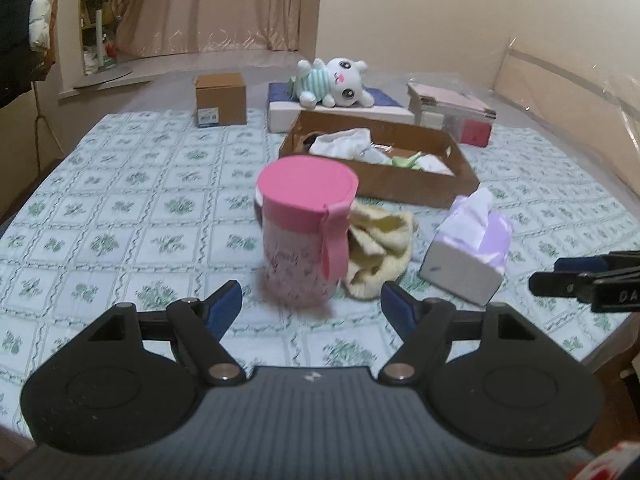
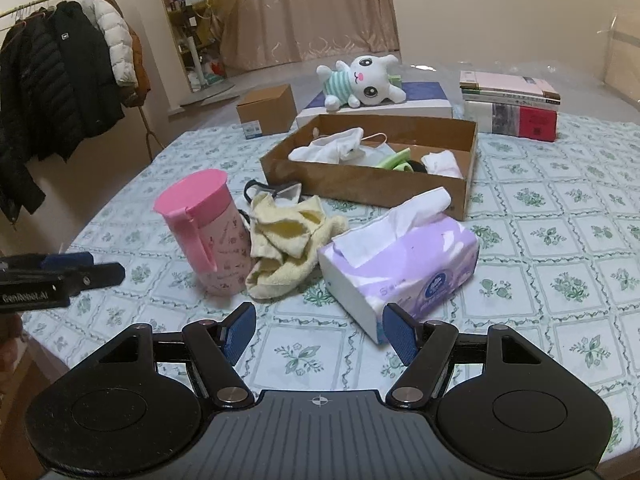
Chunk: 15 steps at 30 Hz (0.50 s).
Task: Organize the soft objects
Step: 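Move both tools back toward the pink cup and yellow towel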
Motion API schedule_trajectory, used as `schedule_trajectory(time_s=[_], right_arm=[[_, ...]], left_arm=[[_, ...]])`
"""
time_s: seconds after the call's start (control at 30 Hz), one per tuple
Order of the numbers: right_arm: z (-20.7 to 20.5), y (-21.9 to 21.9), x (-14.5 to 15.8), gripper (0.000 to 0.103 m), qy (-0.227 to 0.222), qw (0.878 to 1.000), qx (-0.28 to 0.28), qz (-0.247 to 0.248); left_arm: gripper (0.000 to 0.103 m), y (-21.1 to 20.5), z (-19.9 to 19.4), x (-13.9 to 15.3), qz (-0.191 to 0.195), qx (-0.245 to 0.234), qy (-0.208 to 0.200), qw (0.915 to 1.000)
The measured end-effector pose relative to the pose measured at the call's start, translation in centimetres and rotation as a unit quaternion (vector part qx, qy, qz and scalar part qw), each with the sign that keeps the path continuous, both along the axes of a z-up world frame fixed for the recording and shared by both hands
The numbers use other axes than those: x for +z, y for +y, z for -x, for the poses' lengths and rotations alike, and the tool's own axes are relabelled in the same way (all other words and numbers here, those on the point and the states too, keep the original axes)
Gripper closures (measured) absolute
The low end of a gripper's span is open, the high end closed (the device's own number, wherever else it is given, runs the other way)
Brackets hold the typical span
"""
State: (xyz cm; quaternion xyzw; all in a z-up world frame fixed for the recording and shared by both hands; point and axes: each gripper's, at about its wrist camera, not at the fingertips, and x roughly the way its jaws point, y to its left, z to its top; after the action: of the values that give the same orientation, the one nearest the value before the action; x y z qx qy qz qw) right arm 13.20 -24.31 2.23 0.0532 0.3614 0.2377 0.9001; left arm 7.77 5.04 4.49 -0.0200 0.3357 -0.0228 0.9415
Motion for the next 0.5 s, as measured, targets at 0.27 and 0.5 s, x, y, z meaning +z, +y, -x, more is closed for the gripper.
schedule_trajectory(time_s=[0.27, 0.5], right_arm=[[0.4, 0.2, -1.0, 0.033, 0.008, 1.0, -0.003, 0.008], [0.2, 0.1, -1.1, 0.033, 0.009, 1.0, -0.01, 0.012]], left_arm=[[0.029, -0.3, 0.2, -1.0, -0.01, 0.009, 0.011, 0.9998], [0.03, 0.0, 0.2, -1.3, -0.002, 0.007, 0.005, 1.0]])
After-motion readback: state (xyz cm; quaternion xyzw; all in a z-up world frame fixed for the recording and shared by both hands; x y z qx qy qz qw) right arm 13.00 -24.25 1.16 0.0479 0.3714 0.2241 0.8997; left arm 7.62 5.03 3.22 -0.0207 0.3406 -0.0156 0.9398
